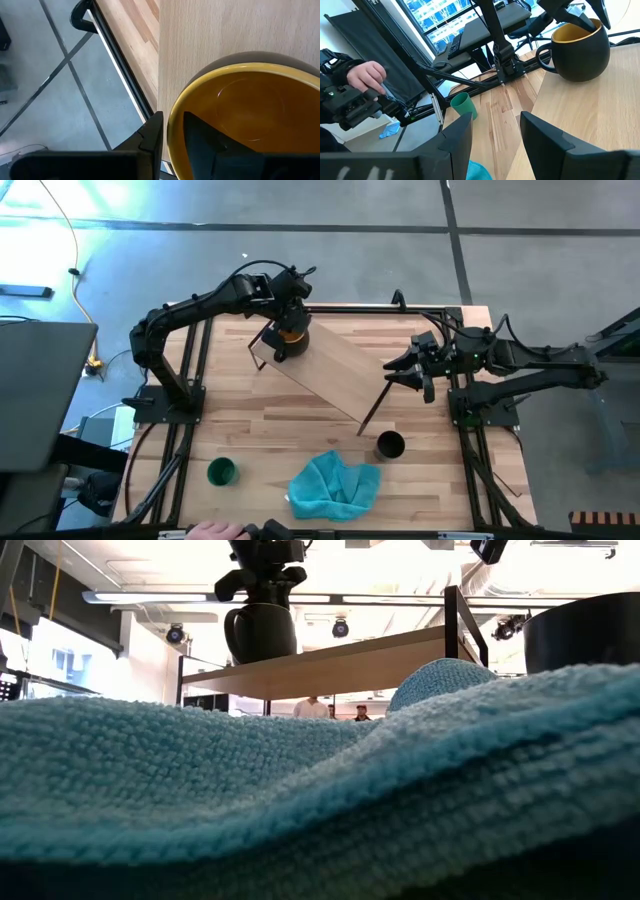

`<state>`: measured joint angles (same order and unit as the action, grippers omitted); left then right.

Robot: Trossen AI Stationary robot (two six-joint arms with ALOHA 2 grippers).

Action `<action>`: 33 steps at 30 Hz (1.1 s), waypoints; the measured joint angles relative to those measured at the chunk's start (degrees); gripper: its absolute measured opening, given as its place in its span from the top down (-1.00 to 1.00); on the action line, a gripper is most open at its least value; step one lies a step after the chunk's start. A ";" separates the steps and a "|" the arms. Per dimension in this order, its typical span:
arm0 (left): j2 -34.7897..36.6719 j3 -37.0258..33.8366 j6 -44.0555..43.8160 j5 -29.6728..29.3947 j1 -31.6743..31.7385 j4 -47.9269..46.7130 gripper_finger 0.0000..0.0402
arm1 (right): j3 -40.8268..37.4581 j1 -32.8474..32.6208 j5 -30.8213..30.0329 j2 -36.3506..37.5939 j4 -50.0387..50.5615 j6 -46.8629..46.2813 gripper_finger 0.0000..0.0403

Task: Stack small to large cups/mugs on shelf
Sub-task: Put the black mug on the shelf

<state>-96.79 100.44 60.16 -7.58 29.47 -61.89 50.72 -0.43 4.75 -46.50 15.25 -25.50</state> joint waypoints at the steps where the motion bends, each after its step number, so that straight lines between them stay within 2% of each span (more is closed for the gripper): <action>1: 0.00 0.00 0.00 -0.84 0.00 0.17 0.69 | 0.00 0.00 -0.01 0.00 0.00 0.00 0.22; 8: -0.02 0.00 -0.92 -2.94 0.00 0.40 0.69 | 0.00 -0.01 -0.02 0.00 0.00 0.00 0.22; 14: -0.02 0.00 -0.37 -1.24 0.00 0.37 0.67 | 0.00 -0.01 -0.02 0.00 0.00 -0.02 0.22; 26: -0.02 0.00 2.59 -0.84 0.00 -0.56 0.38 | 0.00 -0.01 -0.02 0.00 -0.02 -0.20 0.22; 33: -0.02 0.00 4.11 -0.83 0.00 -0.87 0.44 | 0.00 -0.01 -0.02 0.00 -0.02 -0.15 0.22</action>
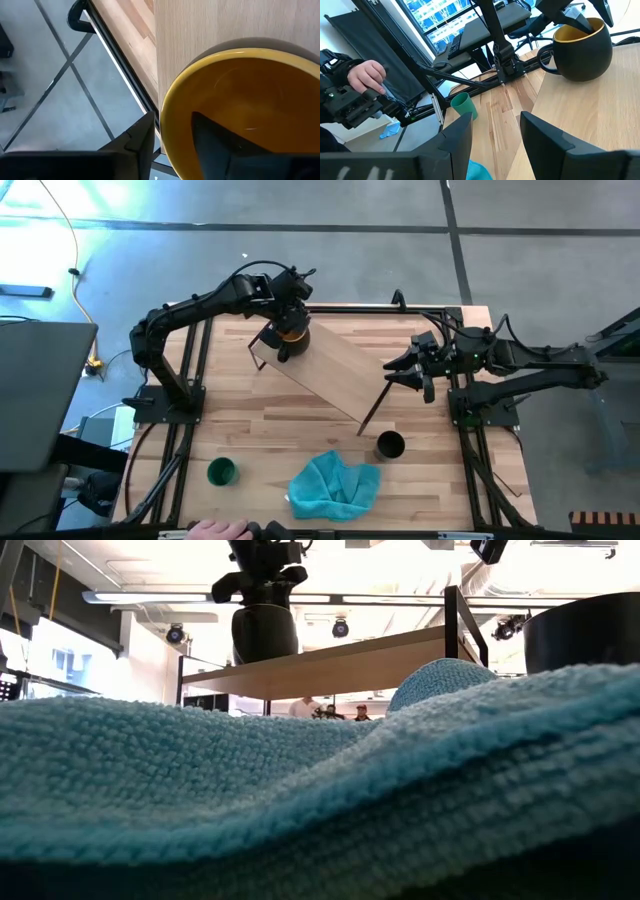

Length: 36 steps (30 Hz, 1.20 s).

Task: Stack small to large cups/mugs on shelf
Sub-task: Put the black mug on the shelf

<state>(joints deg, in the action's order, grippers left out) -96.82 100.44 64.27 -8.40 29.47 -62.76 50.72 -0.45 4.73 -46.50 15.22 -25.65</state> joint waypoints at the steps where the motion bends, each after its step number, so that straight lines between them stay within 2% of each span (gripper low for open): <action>1: 0.00 0.00 0.01 0.00 0.00 0.00 0.46 | 0.00 0.02 0.00 0.00 0.00 0.00 0.22; 14: 0.00 0.00 1.51 1.68 -1.86 0.11 0.60 | 0.00 0.02 0.00 0.02 0.00 -0.46 0.22; 23: 0.00 0.00 -0.20 0.94 -1.77 0.15 0.59 | 0.00 0.00 0.00 0.02 0.00 -1.31 0.22; 36: -0.04 0.00 -2.21 0.22 -1.75 0.71 0.48 | 0.02 0.01 0.00 0.02 0.00 -1.36 0.22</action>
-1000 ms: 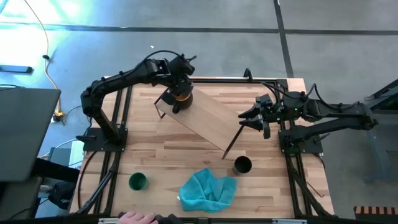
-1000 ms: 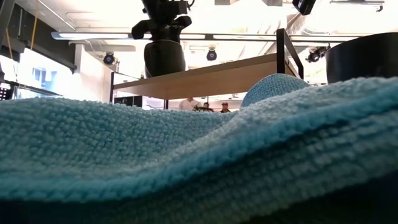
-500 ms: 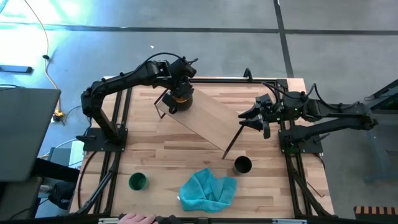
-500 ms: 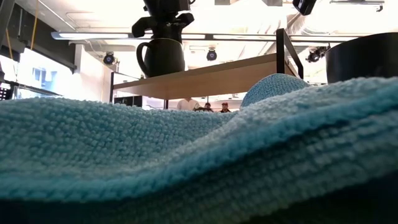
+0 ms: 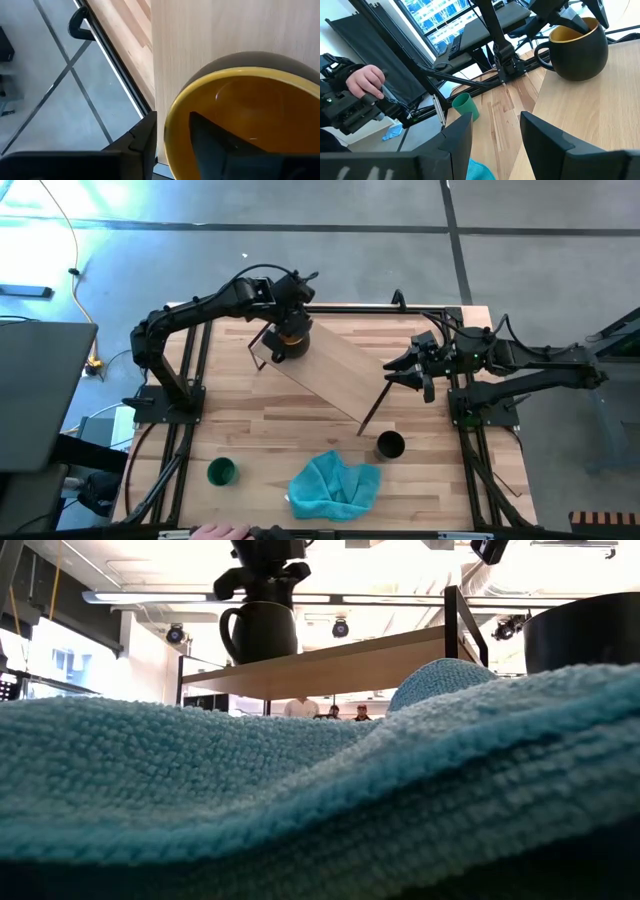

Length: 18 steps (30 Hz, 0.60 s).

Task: Stack small to large cups/mugs on shelf
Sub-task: Put the black mug on the shelf

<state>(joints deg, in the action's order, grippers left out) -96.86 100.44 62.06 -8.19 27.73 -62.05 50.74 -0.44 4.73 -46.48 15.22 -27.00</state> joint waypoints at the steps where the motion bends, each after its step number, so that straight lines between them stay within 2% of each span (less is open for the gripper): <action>1: 0.00 0.00 -0.70 0.00 0.00 0.38 0.46 | -0.01 0.00 0.00 0.00 0.00 0.00 0.22; 13: 0.00 0.00 -1.92 -1.57 0.00 0.76 0.08 | -0.02 -0.01 0.02 0.00 0.00 0.00 0.22; 18: 0.00 0.00 -2.04 -2.15 0.00 0.10 0.01 | 0.00 -0.01 0.04 0.00 -0.02 0.00 0.22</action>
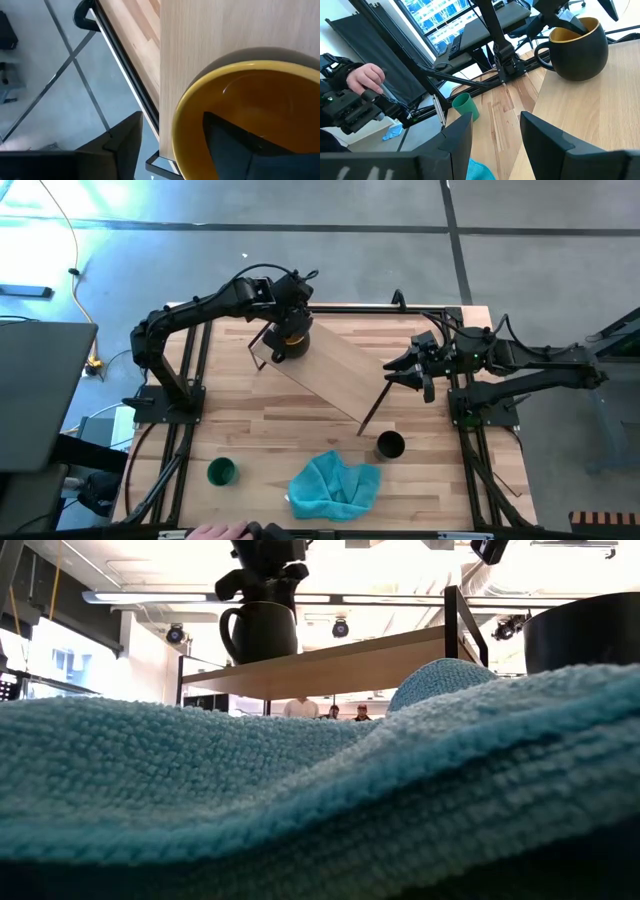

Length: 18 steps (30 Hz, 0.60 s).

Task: Stack small to large cups/mugs on shelf
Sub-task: Put the black mug on the shelf, then put the black cup on the shelf

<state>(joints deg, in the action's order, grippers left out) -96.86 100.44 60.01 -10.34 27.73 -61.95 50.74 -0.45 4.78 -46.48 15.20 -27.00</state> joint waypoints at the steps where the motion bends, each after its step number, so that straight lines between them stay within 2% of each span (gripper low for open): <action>1: 0.00 0.00 -0.22 -0.49 0.00 -0.01 0.01 | -0.02 0.00 0.00 -0.02 0.02 0.00 0.22; 9: 0.89 0.13 -1.58 -3.59 -0.17 -0.35 0.10 | 0.00 0.02 0.50 0.00 0.02 0.00 0.22; 18: 2.06 4.32 -4.17 -4.20 -2.31 -3.52 0.13 | -0.01 0.00 1.32 -0.01 0.01 0.44 0.22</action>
<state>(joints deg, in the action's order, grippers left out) -94.80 104.77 55.84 -14.54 25.41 -65.47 50.73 -0.45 6.10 -46.49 15.21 -26.57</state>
